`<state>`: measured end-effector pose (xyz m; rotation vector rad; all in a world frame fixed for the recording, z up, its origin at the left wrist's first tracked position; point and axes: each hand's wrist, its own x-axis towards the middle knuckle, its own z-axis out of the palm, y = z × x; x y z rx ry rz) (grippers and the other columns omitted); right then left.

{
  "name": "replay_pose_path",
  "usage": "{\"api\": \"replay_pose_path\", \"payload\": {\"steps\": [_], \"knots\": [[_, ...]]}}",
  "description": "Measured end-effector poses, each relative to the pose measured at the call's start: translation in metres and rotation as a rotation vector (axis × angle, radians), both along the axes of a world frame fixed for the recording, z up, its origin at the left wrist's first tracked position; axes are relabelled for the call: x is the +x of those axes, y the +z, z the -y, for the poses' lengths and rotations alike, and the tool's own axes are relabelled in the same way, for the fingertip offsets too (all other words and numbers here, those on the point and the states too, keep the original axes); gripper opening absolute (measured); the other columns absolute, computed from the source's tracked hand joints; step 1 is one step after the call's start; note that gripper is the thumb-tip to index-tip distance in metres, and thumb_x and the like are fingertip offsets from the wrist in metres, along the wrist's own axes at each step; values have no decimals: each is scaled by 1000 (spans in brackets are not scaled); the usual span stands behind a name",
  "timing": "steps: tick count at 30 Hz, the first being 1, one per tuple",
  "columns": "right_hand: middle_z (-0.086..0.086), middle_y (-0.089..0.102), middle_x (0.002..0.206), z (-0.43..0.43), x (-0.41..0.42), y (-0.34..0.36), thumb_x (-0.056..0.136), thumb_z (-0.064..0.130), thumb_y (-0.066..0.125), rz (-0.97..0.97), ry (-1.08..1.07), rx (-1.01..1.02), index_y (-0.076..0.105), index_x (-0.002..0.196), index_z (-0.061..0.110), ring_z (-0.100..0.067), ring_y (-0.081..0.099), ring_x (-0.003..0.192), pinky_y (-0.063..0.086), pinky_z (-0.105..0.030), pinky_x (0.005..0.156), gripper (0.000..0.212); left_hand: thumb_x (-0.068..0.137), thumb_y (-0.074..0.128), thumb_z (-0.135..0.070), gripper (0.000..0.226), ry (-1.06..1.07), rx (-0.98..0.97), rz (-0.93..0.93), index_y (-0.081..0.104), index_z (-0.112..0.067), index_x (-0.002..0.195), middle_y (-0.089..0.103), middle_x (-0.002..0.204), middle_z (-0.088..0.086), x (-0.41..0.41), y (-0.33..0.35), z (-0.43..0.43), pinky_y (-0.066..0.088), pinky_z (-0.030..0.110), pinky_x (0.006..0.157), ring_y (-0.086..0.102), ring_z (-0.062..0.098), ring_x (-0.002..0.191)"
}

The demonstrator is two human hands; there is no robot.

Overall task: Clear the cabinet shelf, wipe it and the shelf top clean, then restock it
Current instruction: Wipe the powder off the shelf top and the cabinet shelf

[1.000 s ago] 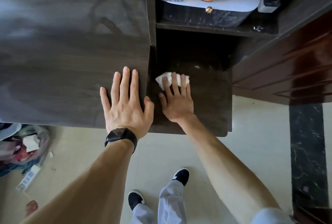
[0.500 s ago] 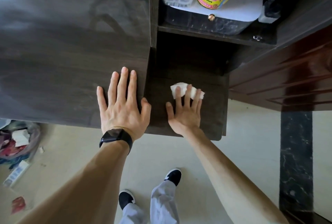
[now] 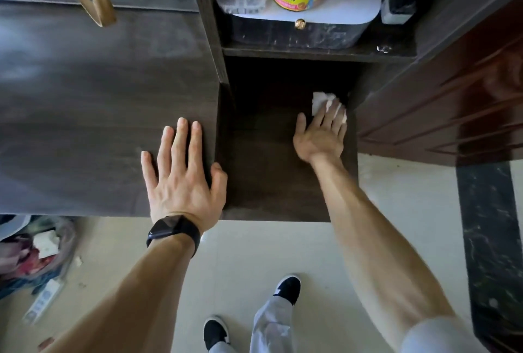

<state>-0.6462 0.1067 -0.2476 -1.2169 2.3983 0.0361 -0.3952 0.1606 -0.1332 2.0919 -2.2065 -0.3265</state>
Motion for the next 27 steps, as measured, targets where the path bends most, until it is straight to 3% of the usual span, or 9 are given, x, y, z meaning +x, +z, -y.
{"api": "replay_pose_path", "payload": {"steps": [6, 11, 14, 17, 19, 23, 27], "knots": [[-21, -12, 162, -103, 52, 1, 95, 62, 16, -39, 46, -14, -4, 155, 3, -37, -13, 150, 0, -49, 123, 86, 90, 36, -43, 72, -1, 2, -8, 17, -23, 156, 11, 165, -3, -2, 1, 0, 5, 56, 121, 4, 19, 152], [-18, -14, 163, -39, 29, 4, 98, 59, 15, -88, 153, -39, 7, 152, -6, -34, -15, 150, 5, -47, 123, 85, 89, 34, -43, 72, -6, 18, 7, 16, -22, 156, 9, 165, -3, -1, 1, -1, 5, 55, 121, 2, 19, 152], [-14, -4, 163, 23, 7, 9, 100, 54, 22, -123, 76, -54, 22, 147, -12, -34, 1, 149, 16, -45, 122, 82, 90, 32, -44, 72, -5, 20, 21, 15, -23, 157, 7, 165, -4, 0, 0, 0, 3, 54, 121, 0, 18, 152], [-15, 3, 162, 60, -15, 5, 100, 52, 24, -51, -41, -62, 6, 150, -9, -35, 8, 146, 30, -46, 116, 81, 89, 32, -44, 73, -6, 18, 18, 16, -23, 157, 8, 165, -3, -1, 0, 0, 2, 54, 121, 1, 18, 152], [-15, -4, 163, 60, -19, -1, 100, 53, 23, -21, -54, -68, 0, 152, -6, -31, 3, 149, 26, -43, 117, 82, 88, 32, -44, 73, -7, 17, 13, 15, -23, 157, 8, 165, -3, -2, 0, 2, 3, 54, 121, 2, 18, 152], [-17, -15, 162, 1, -2, -5, 99, 57, 17, -45, -12, -84, -5, 153, -2, -28, -6, 151, 3, -39, 123, 84, 89, 32, -44, 73, -16, 19, 3, 15, -22, 157, 8, 165, -2, -1, 1, 2, 3, 56, 121, 2, 19, 152], [-16, -10, 164, -93, 14, 0, 97, 61, 19, -58, -120, -87, -4, 154, 0, -28, -6, 152, 7, -43, 124, 87, 90, 33, -43, 73, -17, 10, 2, 15, -21, 157, 8, 165, -2, -1, 0, 1, 3, 56, 121, 1, 19, 152]]}}
